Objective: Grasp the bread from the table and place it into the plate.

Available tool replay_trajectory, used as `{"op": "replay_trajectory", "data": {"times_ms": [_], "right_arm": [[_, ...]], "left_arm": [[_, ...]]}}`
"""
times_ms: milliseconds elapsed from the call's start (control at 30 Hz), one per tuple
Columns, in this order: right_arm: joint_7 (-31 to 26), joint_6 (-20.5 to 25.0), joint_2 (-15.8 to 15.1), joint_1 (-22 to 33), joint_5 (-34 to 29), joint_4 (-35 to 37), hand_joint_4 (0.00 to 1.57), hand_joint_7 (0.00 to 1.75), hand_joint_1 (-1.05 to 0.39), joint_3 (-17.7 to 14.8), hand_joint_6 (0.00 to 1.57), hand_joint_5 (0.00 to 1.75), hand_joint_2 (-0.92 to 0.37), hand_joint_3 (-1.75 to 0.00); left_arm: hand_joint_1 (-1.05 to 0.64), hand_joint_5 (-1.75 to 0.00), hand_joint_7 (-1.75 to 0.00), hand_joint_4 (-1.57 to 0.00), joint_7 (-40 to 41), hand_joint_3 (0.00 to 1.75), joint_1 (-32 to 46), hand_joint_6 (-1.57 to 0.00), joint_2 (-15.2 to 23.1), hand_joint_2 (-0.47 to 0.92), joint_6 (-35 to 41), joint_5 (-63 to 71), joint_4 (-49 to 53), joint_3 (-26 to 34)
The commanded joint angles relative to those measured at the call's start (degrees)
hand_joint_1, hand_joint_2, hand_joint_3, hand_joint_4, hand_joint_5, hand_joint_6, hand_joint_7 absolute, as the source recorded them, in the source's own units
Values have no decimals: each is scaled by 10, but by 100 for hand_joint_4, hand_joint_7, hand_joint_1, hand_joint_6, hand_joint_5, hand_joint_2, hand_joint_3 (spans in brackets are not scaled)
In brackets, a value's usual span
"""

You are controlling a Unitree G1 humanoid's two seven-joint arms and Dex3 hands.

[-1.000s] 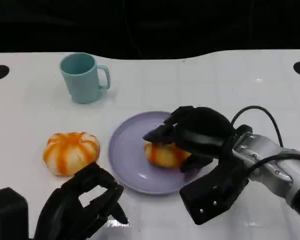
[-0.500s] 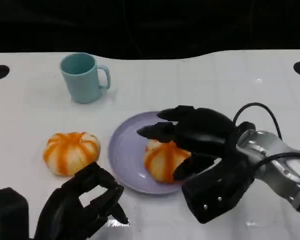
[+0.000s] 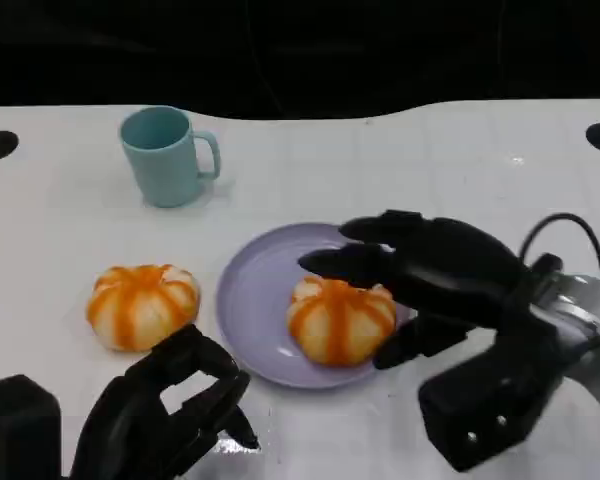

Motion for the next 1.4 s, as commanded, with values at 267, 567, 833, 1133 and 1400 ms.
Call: {"op": "replay_trajectory", "data": {"times_ms": [267,567,833,1133,1400], "right_arm": [[-49,-73,-77,97,28,-54,44,11,-51,-75,72,77,-89,0],[-43,-104,-99,173,97,-63,55,84,-47,-125,68,134,-92,-5],[28,-74,-84,238,256,-78,60,130,-44,-148,58,161,-92,-14],[129,68,-68,323,405,-189,65,149,-39,-170,57,174,-92,-31],[135,99,-34,345,416,-196,67,168,-40,-176,46,175,-92,-34]], "left_arm": [[-53,-175,-165,-67,9,21,2,-50,0,92,3,-3,-6,3],[-54,-175,-167,-67,4,21,1,-49,2,92,4,-6,-6,4],[-54,-175,-166,-68,5,20,4,-49,2,92,7,-9,-11,2],[-56,-175,-166,-67,2,21,7,-50,8,92,6,-9,-15,4],[-55,-175,-166,-67,-3,24,8,-48,14,92,5,-12,-14,8]]}}
